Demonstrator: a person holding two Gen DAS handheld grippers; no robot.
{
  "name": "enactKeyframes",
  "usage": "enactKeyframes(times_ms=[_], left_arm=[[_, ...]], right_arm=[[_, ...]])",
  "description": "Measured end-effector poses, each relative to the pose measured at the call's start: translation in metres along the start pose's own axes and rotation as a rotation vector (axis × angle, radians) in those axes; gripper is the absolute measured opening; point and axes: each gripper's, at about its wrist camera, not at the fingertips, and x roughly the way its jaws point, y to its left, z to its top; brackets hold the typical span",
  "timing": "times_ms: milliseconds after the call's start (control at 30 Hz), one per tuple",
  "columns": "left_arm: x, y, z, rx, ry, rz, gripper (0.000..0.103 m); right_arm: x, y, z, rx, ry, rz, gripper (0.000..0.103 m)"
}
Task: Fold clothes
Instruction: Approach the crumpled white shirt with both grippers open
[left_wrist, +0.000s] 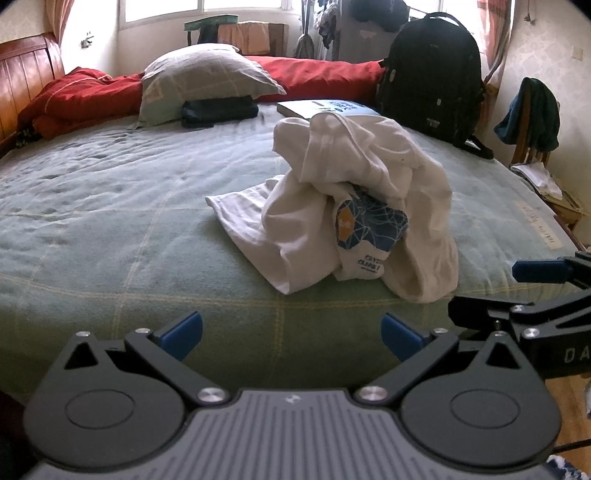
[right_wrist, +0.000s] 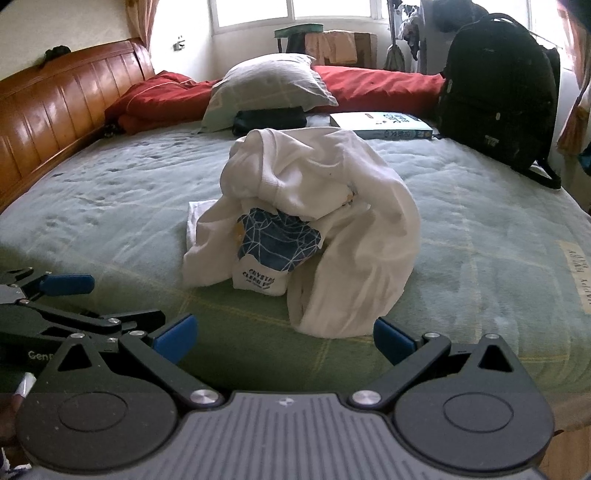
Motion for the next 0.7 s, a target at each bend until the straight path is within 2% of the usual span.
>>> enactKeyframes(times_ms=[400,700], left_arm=[[0.0041,0.0005,0.0005,0.011,-0.002,-0.006,0.102],[0.0063,-0.0024,0.0038,0.045,-0.04,-0.028,0.102]], right_arm=[[0.0072,-0.0014,0.0006,-0.002,0.02,0.013,0.103],[0.0087,-0.0028,0.004,-0.03,0.013,0.04,0.103]])
